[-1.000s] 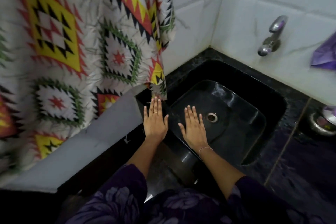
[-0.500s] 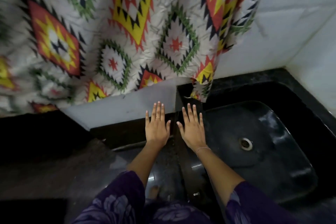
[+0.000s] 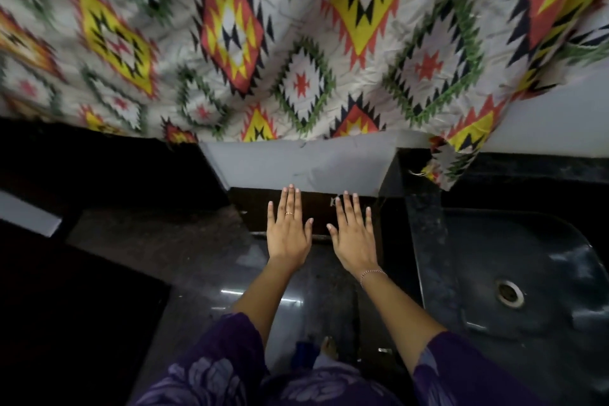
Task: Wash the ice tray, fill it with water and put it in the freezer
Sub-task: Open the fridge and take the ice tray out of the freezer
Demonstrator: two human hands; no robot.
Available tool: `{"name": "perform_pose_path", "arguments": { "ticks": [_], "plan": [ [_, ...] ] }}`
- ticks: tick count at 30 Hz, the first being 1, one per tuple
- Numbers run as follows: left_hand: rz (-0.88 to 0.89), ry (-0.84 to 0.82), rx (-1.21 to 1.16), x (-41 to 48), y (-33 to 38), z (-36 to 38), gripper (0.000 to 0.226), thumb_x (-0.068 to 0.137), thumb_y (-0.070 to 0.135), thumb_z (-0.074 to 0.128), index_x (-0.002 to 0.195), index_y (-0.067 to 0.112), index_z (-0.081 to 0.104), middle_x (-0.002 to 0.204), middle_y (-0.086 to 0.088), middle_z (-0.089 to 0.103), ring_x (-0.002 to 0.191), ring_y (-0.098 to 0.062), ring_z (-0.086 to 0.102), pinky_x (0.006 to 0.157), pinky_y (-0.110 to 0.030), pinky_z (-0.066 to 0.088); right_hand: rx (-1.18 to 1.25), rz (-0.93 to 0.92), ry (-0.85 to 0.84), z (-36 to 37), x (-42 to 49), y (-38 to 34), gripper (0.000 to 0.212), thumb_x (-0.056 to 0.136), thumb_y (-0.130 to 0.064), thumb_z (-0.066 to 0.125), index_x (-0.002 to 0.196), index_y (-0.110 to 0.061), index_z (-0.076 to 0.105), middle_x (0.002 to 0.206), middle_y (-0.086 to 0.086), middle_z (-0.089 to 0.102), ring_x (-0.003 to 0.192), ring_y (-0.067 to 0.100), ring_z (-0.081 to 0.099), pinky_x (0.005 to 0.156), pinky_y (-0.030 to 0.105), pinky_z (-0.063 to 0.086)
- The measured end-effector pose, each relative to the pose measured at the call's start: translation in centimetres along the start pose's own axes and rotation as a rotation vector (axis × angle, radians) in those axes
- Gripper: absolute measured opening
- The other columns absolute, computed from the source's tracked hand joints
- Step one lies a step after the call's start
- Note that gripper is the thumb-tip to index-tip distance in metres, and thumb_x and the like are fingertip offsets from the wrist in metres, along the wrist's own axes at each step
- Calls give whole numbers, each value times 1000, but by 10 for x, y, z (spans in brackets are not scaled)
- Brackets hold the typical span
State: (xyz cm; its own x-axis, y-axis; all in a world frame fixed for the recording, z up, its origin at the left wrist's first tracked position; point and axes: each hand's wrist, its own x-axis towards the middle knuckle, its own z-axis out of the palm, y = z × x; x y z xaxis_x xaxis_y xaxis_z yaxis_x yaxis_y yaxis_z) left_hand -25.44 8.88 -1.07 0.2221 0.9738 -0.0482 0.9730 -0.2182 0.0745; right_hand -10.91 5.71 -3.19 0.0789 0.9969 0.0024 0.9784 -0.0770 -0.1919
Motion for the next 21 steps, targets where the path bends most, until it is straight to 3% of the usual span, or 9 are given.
{"name": "perform_pose_path", "arguments": {
  "ticks": [4, 8, 15, 21],
  "plan": [
    [-76, 25, 1, -20, -38, -1, 68, 92, 45, -2, 149, 8, -10, 159, -7, -12, 146, -18, -14, 120, -43, -4, -53, -61, -27, 4, -2, -36, 70, 90, -48, 0, 149, -10, 9, 158, 8, 2, 144, 23, -8, 115, 44, -5],
    [-168, 41, -38, -43, -81, -4, 67, 97, 44, 11, 150, 8, -10, 158, -7, -15, 146, -18, -14, 119, -43, -6, -68, -159, -35, 3, -4, -82, 72, 89, -49, -1, 149, -11, 7, 158, 6, -1, 144, 21, -11, 115, 43, -7],
    [-371, 66, -99, -89, -153, -7, 67, 101, 44, 19, 148, 10, -13, 159, -6, -15, 146, -19, -14, 119, -43, -4, -94, -354, -58, 2, -5, -168, 62, 99, -41, 28, 150, -12, 6, 158, 5, -4, 144, 21, -12, 115, 44, -6],
    [-462, 65, -80, -130, -204, -8, 67, 99, 45, 14, 149, 8, -12, 158, -6, -17, 146, -18, -16, 120, -41, -4, -115, -444, -84, 14, -23, -226, 63, 100, -43, 25, 149, -12, 1, 157, 5, -10, 143, 21, -18, 115, 43, -10]
  ]
}}
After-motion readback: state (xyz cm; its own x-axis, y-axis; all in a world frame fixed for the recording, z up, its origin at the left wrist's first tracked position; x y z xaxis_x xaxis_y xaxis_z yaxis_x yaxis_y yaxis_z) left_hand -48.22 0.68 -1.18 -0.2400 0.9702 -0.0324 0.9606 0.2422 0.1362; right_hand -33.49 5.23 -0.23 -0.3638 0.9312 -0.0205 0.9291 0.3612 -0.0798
